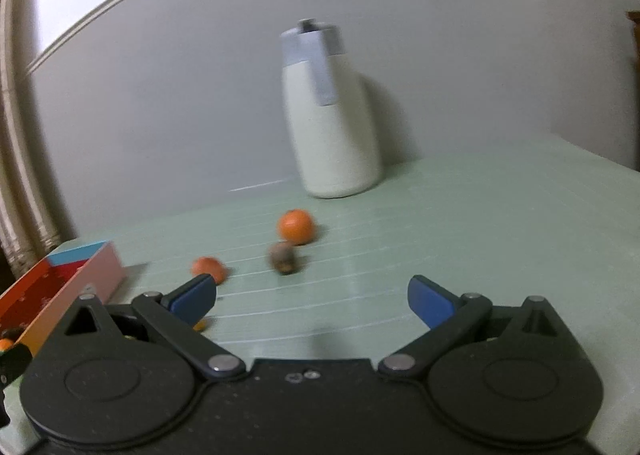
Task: Organize fruits
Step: 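Withdraw the open right tool from the box back over the table, then move the left tool to the beige round fruit and grasp it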
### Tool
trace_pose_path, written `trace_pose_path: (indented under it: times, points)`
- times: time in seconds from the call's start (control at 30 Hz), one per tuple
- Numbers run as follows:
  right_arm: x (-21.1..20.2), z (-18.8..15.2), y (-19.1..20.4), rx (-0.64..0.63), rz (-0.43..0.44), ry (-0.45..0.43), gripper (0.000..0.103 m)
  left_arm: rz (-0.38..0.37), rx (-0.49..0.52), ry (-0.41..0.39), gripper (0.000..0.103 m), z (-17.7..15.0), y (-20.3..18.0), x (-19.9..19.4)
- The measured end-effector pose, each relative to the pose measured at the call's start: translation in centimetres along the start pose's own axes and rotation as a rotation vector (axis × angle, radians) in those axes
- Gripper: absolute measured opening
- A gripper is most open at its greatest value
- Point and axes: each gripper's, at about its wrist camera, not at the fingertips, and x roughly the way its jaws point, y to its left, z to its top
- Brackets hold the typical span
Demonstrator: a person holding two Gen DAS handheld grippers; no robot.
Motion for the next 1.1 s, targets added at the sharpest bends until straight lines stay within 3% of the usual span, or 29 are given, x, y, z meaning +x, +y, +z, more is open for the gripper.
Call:
trace_pose_path:
  times: [0.43,1.1]
  points:
    - [-1.4,-0.1,-4.5,0.066,-0.082,-0.01,0.103,-0.086,0.03,0.066,0.103,-0.1,-4.2,2.4]
    - [-1.5,-0.1,-6.6,0.112,-0.109,0.002,0.103,-0.144,0.004,0.184,0.102,0.5,-5.2,7.3]
